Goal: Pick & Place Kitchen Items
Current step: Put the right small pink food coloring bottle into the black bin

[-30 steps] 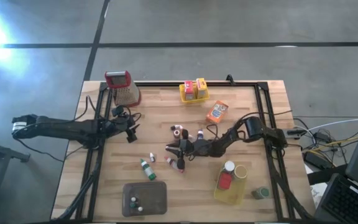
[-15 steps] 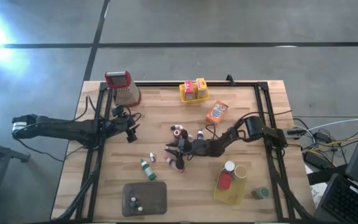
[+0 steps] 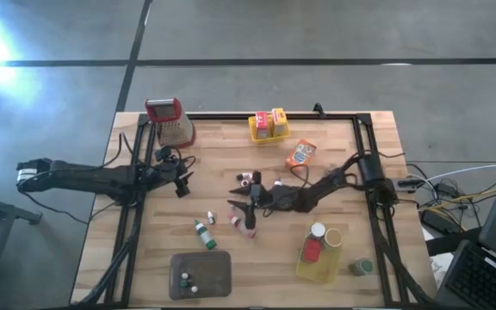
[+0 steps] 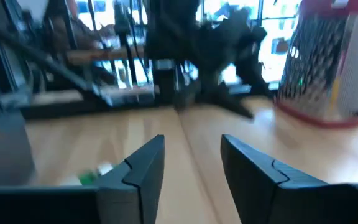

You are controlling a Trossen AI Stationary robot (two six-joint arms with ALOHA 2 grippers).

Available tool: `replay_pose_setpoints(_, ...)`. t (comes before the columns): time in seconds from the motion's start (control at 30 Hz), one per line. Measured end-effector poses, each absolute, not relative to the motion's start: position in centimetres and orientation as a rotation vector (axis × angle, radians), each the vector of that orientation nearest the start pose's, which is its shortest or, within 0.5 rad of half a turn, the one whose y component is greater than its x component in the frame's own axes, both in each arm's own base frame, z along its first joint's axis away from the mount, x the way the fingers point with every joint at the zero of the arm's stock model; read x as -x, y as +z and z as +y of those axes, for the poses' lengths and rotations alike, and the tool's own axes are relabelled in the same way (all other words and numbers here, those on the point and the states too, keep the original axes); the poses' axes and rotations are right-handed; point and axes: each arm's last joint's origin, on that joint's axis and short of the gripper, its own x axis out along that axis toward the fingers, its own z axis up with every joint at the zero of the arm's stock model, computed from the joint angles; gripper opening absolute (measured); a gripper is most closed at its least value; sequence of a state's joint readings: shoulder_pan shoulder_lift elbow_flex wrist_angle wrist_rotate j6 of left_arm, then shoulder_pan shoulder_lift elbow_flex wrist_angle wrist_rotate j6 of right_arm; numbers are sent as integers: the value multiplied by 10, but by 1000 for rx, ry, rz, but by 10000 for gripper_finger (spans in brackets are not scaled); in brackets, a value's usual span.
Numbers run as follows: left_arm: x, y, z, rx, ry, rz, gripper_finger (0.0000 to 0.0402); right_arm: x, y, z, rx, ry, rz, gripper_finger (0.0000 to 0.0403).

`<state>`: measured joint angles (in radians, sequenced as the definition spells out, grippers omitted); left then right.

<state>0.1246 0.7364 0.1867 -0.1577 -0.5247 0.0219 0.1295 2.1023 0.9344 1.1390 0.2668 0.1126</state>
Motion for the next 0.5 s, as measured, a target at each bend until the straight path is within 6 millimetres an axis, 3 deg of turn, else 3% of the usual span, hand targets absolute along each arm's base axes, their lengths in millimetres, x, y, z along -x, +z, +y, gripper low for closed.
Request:
replay_pose_setpoints(0.13,-132,144,31,-163,614,712,232,-387,169,42,-101,-142,82,167)
replay_pose_setpoints(0.23,-132,144,31,-163,614,712,232,-371,200,35,-48,-162,249,168)
replay_pose_setpoints(0.5,-132,144,31,-163,614,712,232,-294,251,10,-21,-243,661,130)
